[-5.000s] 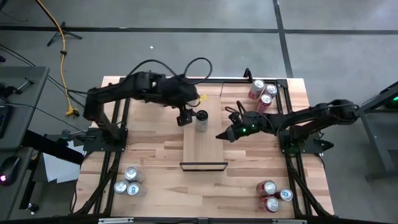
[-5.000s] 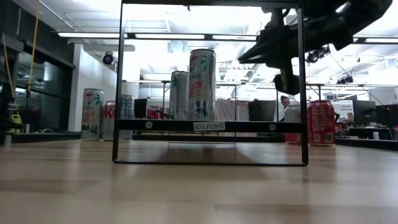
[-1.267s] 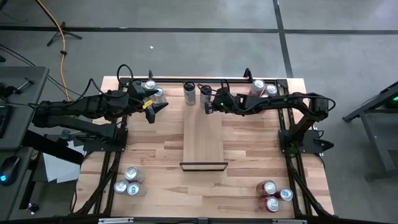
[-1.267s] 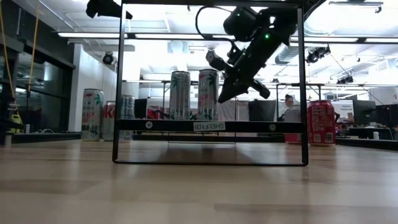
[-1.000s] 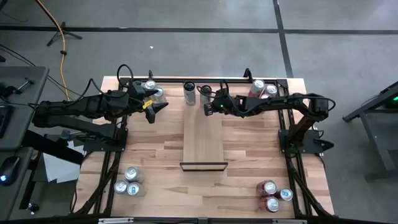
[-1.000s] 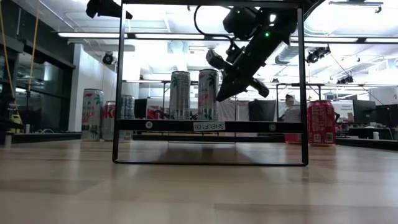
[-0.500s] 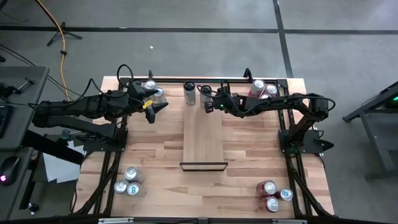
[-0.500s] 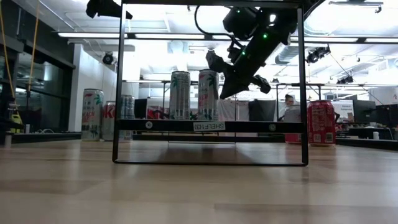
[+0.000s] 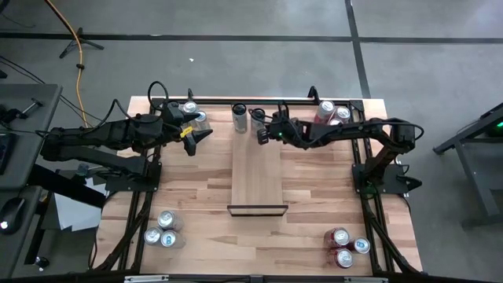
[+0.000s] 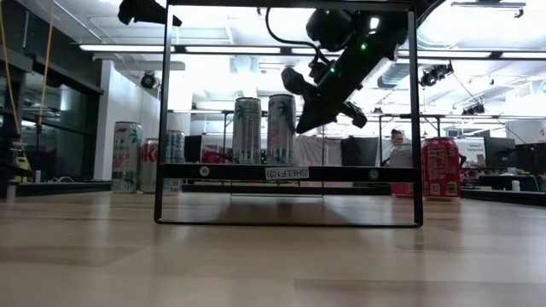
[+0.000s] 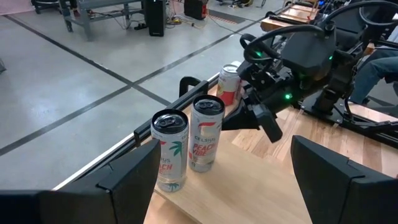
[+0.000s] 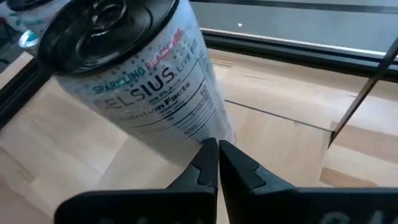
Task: Place canned beverage on shelf
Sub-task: Put the bottom white-pink soda can on the shelf aligned with the other white-pink soda can
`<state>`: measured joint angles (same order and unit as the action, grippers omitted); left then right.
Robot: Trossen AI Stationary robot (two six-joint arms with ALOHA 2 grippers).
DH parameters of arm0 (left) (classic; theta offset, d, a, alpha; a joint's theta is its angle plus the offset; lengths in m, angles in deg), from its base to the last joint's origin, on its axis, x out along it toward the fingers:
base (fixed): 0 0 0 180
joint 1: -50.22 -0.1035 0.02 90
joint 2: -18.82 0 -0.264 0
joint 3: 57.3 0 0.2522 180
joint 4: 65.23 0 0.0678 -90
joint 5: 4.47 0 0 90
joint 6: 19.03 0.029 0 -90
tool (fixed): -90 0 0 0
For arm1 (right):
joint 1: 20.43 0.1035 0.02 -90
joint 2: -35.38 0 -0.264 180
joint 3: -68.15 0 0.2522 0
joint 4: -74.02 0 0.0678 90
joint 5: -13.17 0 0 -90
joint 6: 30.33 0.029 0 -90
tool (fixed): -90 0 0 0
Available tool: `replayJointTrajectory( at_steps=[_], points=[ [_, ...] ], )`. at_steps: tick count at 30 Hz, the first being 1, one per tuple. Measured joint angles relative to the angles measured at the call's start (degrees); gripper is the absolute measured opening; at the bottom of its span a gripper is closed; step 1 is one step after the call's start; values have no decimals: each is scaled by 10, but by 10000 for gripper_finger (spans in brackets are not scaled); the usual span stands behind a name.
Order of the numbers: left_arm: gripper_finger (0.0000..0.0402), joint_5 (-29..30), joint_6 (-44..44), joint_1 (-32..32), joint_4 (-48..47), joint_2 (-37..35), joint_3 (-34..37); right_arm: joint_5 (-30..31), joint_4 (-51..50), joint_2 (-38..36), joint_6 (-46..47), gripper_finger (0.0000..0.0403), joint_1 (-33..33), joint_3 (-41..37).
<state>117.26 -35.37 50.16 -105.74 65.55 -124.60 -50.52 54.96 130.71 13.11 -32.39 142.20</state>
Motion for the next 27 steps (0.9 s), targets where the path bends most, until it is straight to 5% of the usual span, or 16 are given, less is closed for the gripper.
replayJointTrajectory(
  at_steps=[16, 27],
  points=[
    [299, 0, 4, 0, 0, 0, 0, -33, 10, 0, 11, 0, 32, 0],
    [299, 0, 4, 0, -2, 0, 0, -54, 30, 63, 0, 0, 26, 1]
  ],
)
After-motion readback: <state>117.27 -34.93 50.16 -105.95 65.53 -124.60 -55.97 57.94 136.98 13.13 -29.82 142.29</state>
